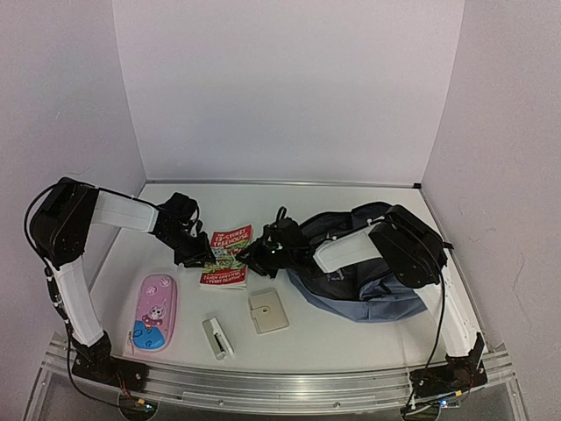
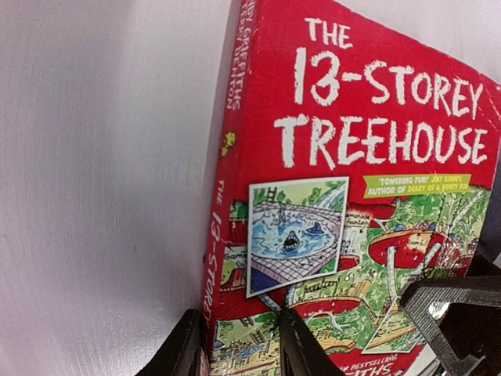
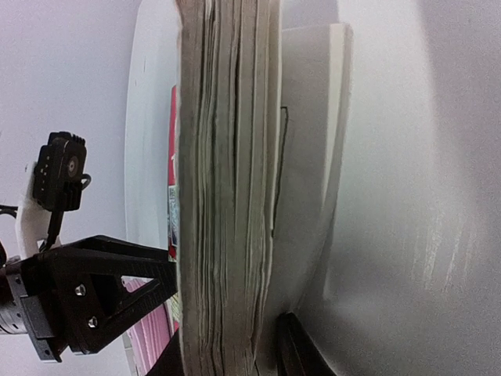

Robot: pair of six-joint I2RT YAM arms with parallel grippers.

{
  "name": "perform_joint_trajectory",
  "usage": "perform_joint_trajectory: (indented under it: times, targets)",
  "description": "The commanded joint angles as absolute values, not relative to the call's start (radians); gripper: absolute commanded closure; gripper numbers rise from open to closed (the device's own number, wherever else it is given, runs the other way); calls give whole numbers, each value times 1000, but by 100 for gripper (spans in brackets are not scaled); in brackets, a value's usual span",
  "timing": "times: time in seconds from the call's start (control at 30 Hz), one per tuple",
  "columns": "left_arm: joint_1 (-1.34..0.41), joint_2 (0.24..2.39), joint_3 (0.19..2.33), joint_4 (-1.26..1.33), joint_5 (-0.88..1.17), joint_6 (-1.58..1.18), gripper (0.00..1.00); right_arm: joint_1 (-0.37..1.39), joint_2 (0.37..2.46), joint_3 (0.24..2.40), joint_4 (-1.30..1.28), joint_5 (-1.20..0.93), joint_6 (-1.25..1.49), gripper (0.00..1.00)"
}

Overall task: Pack the student bag
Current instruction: Pick up the book from the center of the board.

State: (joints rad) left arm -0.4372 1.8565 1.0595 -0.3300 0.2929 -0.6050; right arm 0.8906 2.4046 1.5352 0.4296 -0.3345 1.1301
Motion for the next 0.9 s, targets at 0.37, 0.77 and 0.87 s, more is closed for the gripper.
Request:
perform_joint_trajectory:
  times: [0.37,0.77,0.87]
  targets:
    - [-460,1524,954,-417,142,-657,22,925,2189,1435,589,-387,948,100]
    - [-441,1099,1123,-756,289,-509,1,898,1924,1389,581,-661,717,100]
    - [-440,1081,1184,-795,383,-503,0,899,1869,1377,563,-741,682,100]
